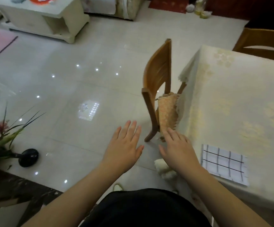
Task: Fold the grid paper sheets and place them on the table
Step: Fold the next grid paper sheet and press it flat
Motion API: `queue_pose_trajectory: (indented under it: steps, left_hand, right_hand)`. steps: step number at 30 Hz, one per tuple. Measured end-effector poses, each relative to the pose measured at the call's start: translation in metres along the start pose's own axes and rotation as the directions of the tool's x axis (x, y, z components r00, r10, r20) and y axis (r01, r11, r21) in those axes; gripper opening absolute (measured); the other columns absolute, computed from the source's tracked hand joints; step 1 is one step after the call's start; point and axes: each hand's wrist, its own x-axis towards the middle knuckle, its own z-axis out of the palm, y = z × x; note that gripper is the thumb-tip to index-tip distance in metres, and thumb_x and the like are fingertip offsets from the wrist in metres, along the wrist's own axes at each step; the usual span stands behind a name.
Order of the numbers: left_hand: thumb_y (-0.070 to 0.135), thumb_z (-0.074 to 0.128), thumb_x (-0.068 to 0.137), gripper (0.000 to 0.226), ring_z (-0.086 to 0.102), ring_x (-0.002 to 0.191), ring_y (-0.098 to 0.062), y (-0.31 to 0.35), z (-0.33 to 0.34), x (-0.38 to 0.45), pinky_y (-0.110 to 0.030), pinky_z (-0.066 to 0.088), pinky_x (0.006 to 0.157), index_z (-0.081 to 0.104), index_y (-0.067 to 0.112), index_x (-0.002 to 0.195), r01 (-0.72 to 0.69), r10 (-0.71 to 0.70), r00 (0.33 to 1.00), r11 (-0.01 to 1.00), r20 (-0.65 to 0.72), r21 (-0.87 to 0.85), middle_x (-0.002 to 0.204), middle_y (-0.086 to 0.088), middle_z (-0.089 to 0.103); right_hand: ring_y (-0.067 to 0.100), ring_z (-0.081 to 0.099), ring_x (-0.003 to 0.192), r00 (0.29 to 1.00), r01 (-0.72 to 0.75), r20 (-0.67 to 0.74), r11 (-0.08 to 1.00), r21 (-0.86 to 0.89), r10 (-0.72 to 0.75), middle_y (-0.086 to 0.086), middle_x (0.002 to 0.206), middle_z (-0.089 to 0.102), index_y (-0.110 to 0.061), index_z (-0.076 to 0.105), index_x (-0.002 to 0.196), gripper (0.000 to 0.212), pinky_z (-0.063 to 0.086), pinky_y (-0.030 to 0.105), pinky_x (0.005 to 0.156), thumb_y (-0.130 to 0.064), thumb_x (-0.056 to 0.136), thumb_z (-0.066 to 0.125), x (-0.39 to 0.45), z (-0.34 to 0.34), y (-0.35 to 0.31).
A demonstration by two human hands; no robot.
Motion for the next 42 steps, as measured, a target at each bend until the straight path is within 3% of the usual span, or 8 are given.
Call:
queue_pose_trajectory:
  steps: [9,16,21,23,26,29,39,42]
  left_hand:
    - [0.051,0.012,0.102,0.067,-0.011,0.15,-0.022,-0.119,-0.004,-0.017,-0.041,-0.001,0.122,-0.01,0.015,0.154,0.062,-0.06,0.997,0.997,0.044,-0.042,0.164,-0.006,-0.009]
    - [0.051,0.016,0.102,0.068,-0.008,0.15,-0.02,-0.158,-0.011,0.045,-0.039,0.0,0.122,-0.006,0.015,0.155,-0.001,0.001,1.0,0.998,0.0,-0.058,0.164,-0.005,-0.005]
    - [0.052,0.016,0.102,0.068,-0.008,0.15,-0.02,-0.176,-0.016,0.109,-0.038,-0.002,0.121,-0.007,0.017,0.155,-0.019,0.023,0.997,0.999,0.068,-0.046,0.164,-0.005,-0.006]
    - [0.055,0.011,0.1,0.069,-0.009,0.15,-0.02,-0.186,-0.02,0.129,-0.038,-0.002,0.121,-0.008,0.018,0.155,-0.008,0.01,0.995,1.0,0.097,-0.023,0.164,-0.004,-0.007]
    - [0.059,-0.017,0.08,0.085,-0.009,0.15,-0.019,-0.207,-0.034,0.157,-0.036,-0.004,0.119,-0.008,0.019,0.155,0.008,-0.007,0.993,1.0,0.116,-0.009,0.164,-0.003,-0.006]
    - [0.06,-0.023,0.074,0.092,-0.009,0.15,-0.018,-0.228,-0.051,0.19,-0.036,-0.004,0.119,-0.007,0.021,0.155,0.034,-0.03,0.995,0.999,0.1,-0.037,0.164,-0.002,-0.006]
    - [0.053,0.009,0.101,0.065,-0.01,0.15,-0.017,-0.298,-0.076,0.309,-0.037,-0.002,0.122,-0.009,0.022,0.155,-0.029,0.034,0.995,0.998,0.09,-0.059,0.164,0.0,-0.008]
    - [0.051,0.012,0.102,0.064,-0.01,0.15,-0.018,-0.338,-0.08,0.349,-0.038,-0.001,0.122,-0.009,0.022,0.155,-0.071,0.075,0.995,0.996,0.068,-0.06,0.164,-0.001,-0.008]
  right_hand:
    - [0.019,0.018,0.147,0.998,0.064,0.014,0.998,-0.007,-0.064,-0.001,0.16,0.021,-0.024,0.016,0.154,0.062,0.011,0.038,0.12,-0.049,0.1,0.034,0.037,-0.003,-0.114]
    - [0.019,0.008,0.15,0.998,0.056,0.009,0.998,-0.017,-0.056,-0.001,0.164,0.01,-0.025,0.008,0.155,0.064,0.007,0.039,0.121,-0.049,0.1,0.029,0.097,-0.021,-0.122]
    - [0.02,0.004,0.151,0.998,0.055,-0.007,0.998,0.013,-0.054,0.001,0.164,0.006,-0.025,0.005,0.155,0.065,0.005,0.039,0.121,-0.051,0.1,0.027,0.164,-0.028,-0.118]
    - [0.02,0.001,0.151,0.999,0.048,-0.019,0.998,0.027,-0.047,0.001,0.165,0.003,-0.025,0.002,0.155,0.065,0.0,0.038,0.12,-0.051,0.101,0.025,0.193,-0.035,-0.118]
    - [0.022,-0.002,0.151,0.999,0.048,-0.013,0.998,0.047,-0.048,0.001,0.165,-0.002,-0.026,-0.001,0.155,0.065,-0.003,0.038,0.119,-0.053,0.101,0.022,0.23,-0.054,-0.122]
    - [0.023,-0.004,0.151,0.997,0.068,-0.022,0.998,0.014,-0.068,0.002,0.165,-0.004,-0.026,-0.002,0.155,0.066,-0.007,0.039,0.117,-0.054,0.101,0.021,0.266,-0.067,-0.123]
    - [0.028,-0.001,0.151,0.999,-0.044,-0.014,0.998,-0.056,0.043,0.005,0.164,0.001,-0.025,0.009,0.156,0.068,-0.013,0.042,0.11,-0.057,0.099,0.025,0.383,-0.085,-0.147]
    - [0.026,-0.006,0.151,0.995,-0.095,0.011,0.992,-0.077,0.096,0.003,0.165,-0.004,-0.025,0.004,0.156,0.066,-0.017,0.04,0.107,-0.055,0.1,0.023,0.427,-0.092,-0.162]
